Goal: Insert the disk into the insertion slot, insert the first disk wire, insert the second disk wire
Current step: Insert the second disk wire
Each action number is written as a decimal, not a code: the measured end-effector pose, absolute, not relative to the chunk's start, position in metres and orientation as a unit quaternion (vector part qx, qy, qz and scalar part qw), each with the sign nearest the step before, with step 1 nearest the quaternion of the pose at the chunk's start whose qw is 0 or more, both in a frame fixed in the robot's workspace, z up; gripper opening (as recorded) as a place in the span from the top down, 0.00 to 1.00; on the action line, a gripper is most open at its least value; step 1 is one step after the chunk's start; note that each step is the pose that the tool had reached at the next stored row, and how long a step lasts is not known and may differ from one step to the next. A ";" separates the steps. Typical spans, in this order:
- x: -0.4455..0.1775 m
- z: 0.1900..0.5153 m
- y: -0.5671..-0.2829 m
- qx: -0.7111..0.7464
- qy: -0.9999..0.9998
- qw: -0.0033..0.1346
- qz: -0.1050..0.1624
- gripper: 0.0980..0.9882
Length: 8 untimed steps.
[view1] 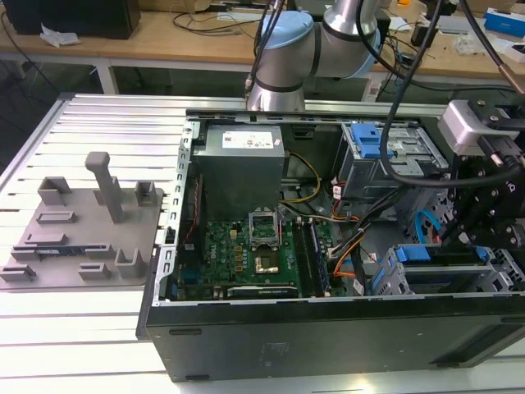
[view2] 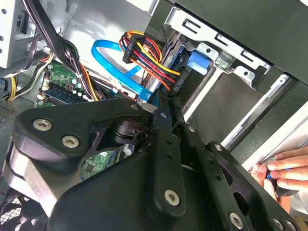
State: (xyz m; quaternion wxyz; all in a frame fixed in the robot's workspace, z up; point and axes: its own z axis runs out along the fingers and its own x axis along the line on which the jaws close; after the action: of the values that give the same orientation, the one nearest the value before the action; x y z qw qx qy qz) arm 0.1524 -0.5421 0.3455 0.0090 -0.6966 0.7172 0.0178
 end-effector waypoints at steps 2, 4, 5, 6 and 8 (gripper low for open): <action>0.152 0.345 -0.542 -0.697 0.717 0.009 0.018 0.93; 0.152 0.344 -0.543 -0.697 0.717 0.009 0.018 0.93; 0.152 0.344 -0.543 -0.697 0.717 0.009 0.018 0.93; 0.152 0.343 -0.543 -0.697 0.717 0.009 0.018 0.93; 0.152 0.342 -0.543 -0.697 0.717 0.009 0.018 0.93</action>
State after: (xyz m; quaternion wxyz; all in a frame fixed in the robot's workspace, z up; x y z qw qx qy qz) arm 0.1524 -0.5433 0.3423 0.0090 -0.6966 0.7172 0.0178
